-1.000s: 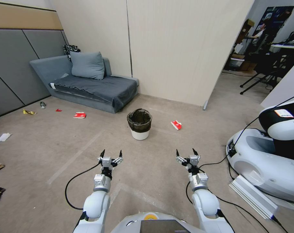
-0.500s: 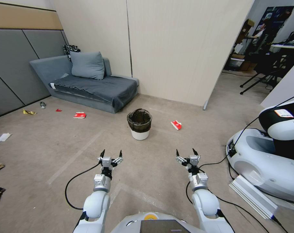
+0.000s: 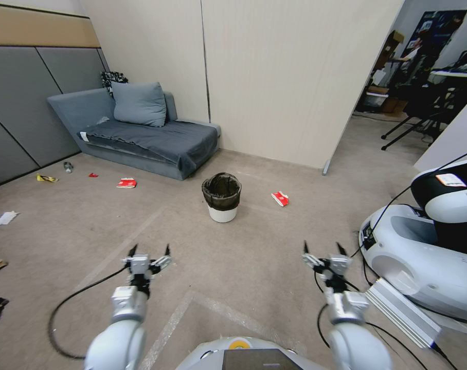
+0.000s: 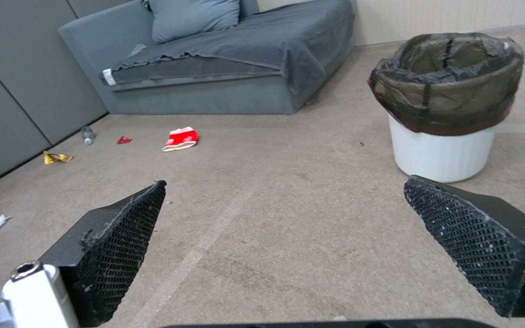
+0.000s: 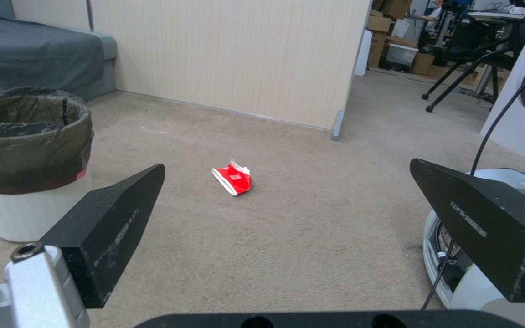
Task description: Pick up the trash bin, then pick up the garbage from the floor and place it into the trash bin.
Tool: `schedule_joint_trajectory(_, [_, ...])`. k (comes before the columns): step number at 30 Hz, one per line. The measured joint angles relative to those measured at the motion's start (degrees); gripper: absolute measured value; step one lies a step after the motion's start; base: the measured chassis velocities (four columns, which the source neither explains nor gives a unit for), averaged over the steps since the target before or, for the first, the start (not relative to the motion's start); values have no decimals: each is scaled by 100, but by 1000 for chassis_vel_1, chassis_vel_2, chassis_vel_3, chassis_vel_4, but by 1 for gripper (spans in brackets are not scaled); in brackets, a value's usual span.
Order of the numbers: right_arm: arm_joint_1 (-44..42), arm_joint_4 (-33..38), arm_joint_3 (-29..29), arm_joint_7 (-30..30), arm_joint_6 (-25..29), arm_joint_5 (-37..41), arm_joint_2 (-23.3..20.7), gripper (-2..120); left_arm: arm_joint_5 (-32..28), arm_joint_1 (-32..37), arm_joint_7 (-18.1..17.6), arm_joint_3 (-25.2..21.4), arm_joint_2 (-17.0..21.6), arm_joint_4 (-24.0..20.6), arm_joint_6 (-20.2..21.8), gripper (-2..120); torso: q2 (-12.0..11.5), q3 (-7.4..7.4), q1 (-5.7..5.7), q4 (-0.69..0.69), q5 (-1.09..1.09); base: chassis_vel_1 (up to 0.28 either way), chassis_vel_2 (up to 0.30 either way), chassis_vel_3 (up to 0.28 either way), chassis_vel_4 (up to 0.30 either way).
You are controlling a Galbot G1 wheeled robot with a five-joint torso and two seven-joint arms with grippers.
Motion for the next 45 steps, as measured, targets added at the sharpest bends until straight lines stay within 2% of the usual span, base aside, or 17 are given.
schedule_joint_trajectory(3, [59,-25,-20,-24,-192,207,-1,100,0,-12,30,-2,7,26,-10,100,0,1,0,1,3,0,0,0,0])
schedule_joint_trajectory(17, [93,-116,-25,-113,-263,185,-6,100,26,-53,82,12,2,104,-66,100,0,1,1,0,2,0,0,0,0])
schedule_joint_trajectory(25, [97,-191,-21,-138,-249,161,-9,100,12,-76,88,70,-15,383,-466,100,0,1,1,0,0,0,0,0,0])
schedule_joint_trajectory(29, [99,-400,-28,-206,-36,98,-11,100,116,-45,55,84,-6,445,-574,100,0,1,1,1,3,0,0,0,0])
schedule_joint_trajectory(45, [102,-476,-66,-291,95,92,-12,100,126,-233,114,136,-55,308,-410,100,0,1,1,0,2,0,0,0,0])
